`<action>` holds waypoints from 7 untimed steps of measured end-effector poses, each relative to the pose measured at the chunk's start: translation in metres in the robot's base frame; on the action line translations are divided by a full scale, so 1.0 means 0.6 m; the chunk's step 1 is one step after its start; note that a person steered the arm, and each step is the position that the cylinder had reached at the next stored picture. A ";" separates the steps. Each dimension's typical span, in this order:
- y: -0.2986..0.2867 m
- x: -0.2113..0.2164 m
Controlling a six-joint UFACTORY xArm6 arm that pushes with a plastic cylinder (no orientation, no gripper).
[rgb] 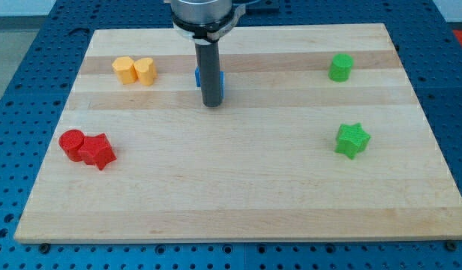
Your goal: Push the green circle towards the center right of the board
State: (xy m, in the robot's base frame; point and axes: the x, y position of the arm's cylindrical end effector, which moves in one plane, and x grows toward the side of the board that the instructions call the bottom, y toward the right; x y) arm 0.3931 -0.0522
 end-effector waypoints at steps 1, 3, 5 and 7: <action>0.036 0.000; 0.162 -0.083; 0.286 -0.190; 0.372 -0.113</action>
State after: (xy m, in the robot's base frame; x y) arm 0.3253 0.1713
